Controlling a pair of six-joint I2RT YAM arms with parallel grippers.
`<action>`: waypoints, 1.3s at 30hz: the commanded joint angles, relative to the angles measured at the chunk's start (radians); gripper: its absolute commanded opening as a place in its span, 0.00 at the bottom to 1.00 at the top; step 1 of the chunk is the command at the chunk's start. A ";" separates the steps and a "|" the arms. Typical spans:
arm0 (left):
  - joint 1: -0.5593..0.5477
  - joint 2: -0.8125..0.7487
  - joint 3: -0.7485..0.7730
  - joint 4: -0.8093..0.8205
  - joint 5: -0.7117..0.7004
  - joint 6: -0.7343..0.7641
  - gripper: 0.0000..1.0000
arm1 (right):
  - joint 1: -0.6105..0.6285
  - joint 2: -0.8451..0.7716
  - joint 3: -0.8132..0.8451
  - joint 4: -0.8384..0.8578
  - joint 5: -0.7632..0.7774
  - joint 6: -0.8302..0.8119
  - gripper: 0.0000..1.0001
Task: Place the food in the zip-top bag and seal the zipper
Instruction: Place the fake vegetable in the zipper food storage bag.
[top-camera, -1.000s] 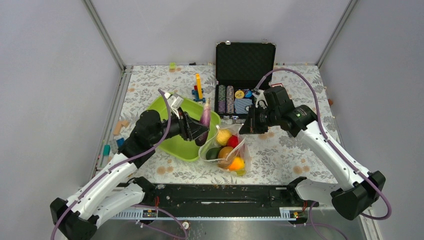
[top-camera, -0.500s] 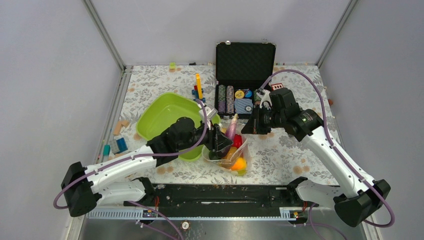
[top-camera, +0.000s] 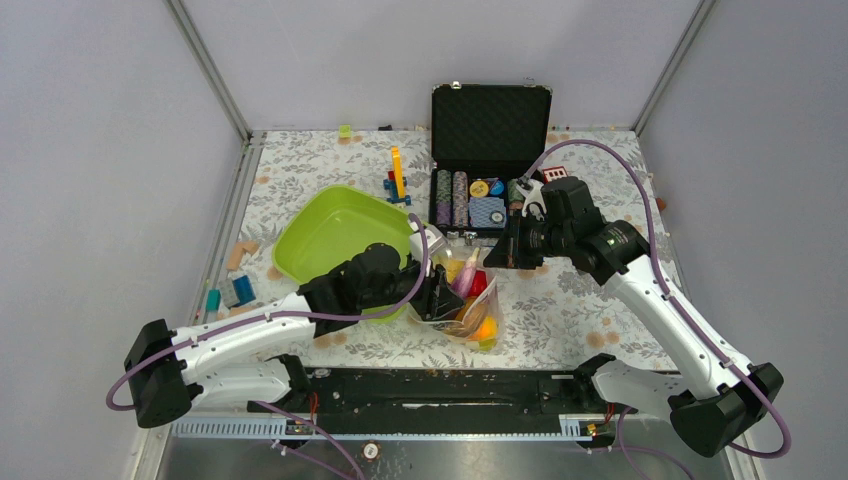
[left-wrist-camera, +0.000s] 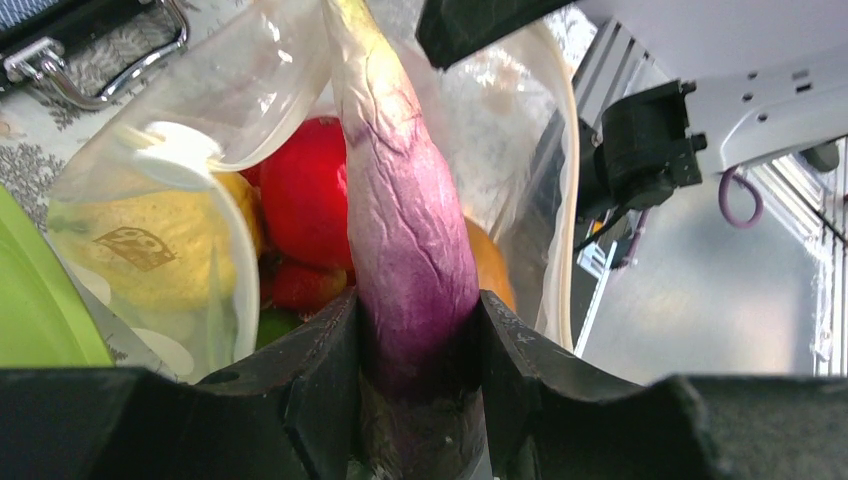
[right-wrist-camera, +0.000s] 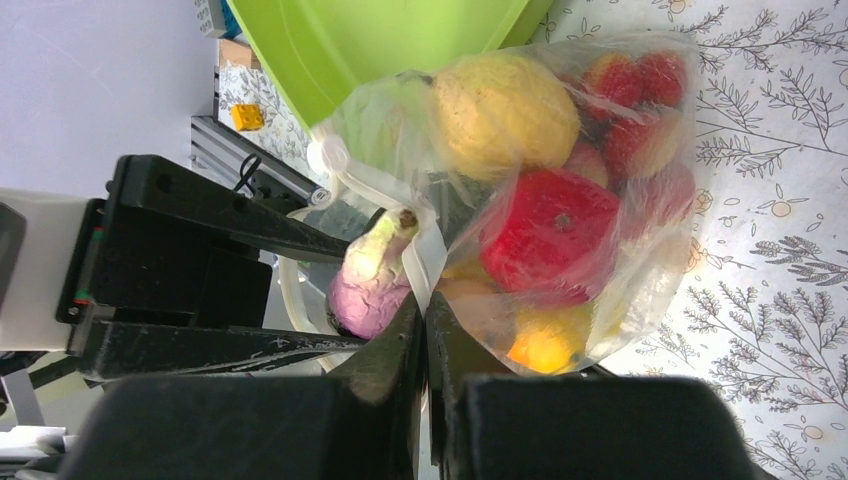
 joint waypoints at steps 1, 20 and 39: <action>-0.010 0.011 0.022 -0.074 0.078 0.037 0.00 | -0.011 -0.029 -0.001 0.047 0.026 0.033 0.00; -0.010 0.110 0.190 -0.224 0.002 0.056 0.94 | -0.016 -0.061 -0.044 0.090 -0.021 0.033 0.01; -0.009 -0.096 0.234 -0.377 -0.433 0.027 0.99 | -0.015 -0.075 -0.036 0.057 -0.078 -0.084 0.03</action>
